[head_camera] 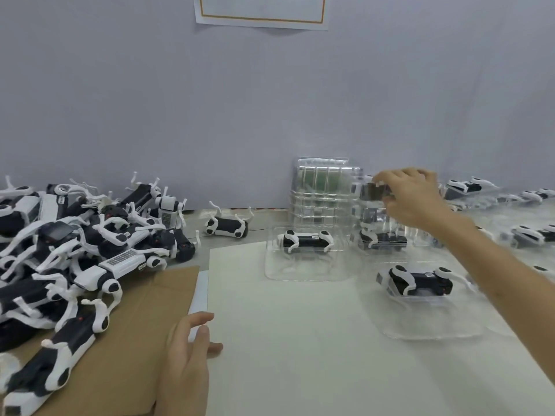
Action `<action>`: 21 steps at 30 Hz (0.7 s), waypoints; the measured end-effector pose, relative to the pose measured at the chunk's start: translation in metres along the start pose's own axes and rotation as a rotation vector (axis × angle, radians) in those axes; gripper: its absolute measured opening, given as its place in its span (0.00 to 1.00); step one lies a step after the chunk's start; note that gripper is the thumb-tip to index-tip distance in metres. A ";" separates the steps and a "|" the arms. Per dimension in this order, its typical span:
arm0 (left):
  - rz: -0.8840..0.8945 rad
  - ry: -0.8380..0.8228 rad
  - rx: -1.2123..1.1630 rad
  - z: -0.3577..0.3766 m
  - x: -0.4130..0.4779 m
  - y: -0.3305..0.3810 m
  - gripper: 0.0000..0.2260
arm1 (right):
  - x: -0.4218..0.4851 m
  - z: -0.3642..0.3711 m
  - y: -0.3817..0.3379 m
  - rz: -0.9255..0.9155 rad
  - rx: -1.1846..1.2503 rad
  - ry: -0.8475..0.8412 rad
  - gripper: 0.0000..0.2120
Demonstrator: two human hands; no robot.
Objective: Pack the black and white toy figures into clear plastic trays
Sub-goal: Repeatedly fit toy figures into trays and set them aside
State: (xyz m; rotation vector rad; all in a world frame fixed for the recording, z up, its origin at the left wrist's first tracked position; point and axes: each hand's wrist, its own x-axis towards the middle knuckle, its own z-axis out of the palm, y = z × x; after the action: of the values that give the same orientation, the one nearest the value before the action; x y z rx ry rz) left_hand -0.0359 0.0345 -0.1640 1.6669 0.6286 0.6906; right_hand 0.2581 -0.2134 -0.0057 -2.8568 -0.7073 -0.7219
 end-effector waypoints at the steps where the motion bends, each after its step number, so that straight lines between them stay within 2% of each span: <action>1: 0.002 0.003 0.004 0.000 0.000 0.001 0.14 | -0.002 0.005 0.001 0.020 -0.024 -0.042 0.25; 4: -0.006 0.000 0.017 -0.001 -0.001 0.002 0.13 | -0.007 0.013 0.002 0.072 -0.040 -0.021 0.28; 8: 0.028 0.001 0.000 -0.001 -0.007 0.010 0.05 | -0.004 0.014 -0.003 0.125 -0.060 0.066 0.23; 11: 0.043 0.013 -0.019 -0.001 -0.009 0.012 0.13 | -0.002 0.012 -0.006 0.158 -0.079 0.058 0.23; 15: 0.048 0.017 0.023 0.000 -0.007 0.012 0.05 | 0.001 0.010 -0.014 0.201 -0.088 0.045 0.22; 17: 0.076 0.027 0.093 0.000 -0.007 0.008 0.11 | 0.002 0.006 -0.024 0.210 -0.028 0.078 0.24; 19: 0.212 0.017 0.209 0.003 -0.006 0.006 0.08 | 0.003 0.001 -0.038 0.166 0.063 0.204 0.26; 20: 0.294 -0.032 0.369 0.006 -0.009 0.006 0.07 | 0.004 0.000 -0.046 0.106 0.098 0.275 0.25; 21: 0.372 -0.089 0.563 0.010 -0.010 0.004 0.12 | 0.005 -0.001 -0.055 0.028 0.119 0.325 0.24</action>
State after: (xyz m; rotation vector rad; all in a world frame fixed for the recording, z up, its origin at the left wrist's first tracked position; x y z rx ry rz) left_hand -0.0357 0.0199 -0.1626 2.3628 0.4757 0.7369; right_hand 0.2360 -0.1624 -0.0029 -2.5504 -0.6361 -1.0675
